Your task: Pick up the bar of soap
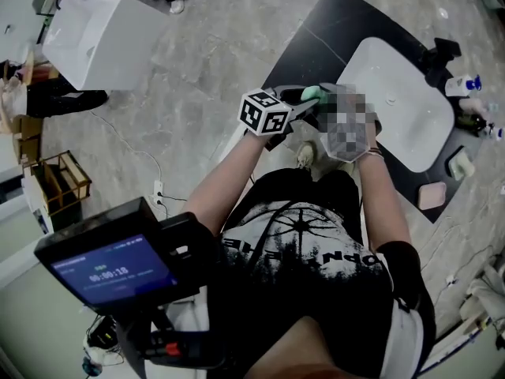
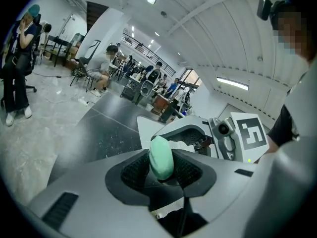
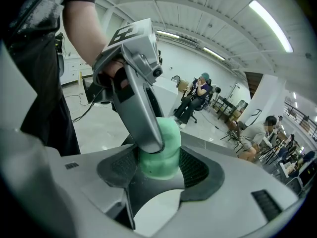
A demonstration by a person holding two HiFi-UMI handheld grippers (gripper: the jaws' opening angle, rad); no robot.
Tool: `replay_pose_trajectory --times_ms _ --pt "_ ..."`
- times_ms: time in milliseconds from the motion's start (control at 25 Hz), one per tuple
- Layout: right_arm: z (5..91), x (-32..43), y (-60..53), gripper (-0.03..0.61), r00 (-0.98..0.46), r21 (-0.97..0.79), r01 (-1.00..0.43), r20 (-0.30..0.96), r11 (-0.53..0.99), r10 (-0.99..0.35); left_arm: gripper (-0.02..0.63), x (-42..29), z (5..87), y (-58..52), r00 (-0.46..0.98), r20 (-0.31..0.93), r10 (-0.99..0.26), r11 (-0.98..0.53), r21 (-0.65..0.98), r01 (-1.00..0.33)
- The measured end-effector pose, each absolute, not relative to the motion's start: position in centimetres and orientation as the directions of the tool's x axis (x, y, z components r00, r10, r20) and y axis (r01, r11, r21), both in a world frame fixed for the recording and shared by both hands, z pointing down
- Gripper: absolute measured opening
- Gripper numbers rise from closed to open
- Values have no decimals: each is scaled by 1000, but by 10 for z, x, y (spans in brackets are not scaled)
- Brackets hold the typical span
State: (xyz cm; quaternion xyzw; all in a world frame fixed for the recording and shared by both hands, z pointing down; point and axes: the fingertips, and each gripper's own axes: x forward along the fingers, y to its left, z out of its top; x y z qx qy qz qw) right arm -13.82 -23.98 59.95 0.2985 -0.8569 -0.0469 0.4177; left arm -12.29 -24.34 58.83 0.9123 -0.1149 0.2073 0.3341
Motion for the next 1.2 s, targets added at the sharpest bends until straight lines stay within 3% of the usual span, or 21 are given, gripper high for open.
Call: replay_pose_trajectory --times_ms 720,960,1200 --pt "657 -140 -240 262 -485 190 -477 757 858 -438 144 -127 651 -246 851 525 -32 -699 597 -394" --pt "657 -142 -241 262 -492 180 -489 751 853 -441 146 -131 654 -247 816 575 -54 -726 538 -427" --pt "660 -143 -243 262 -475 192 -504 752 842 -456 211 -135 658 -253 779 616 -117 -756 454 -472"
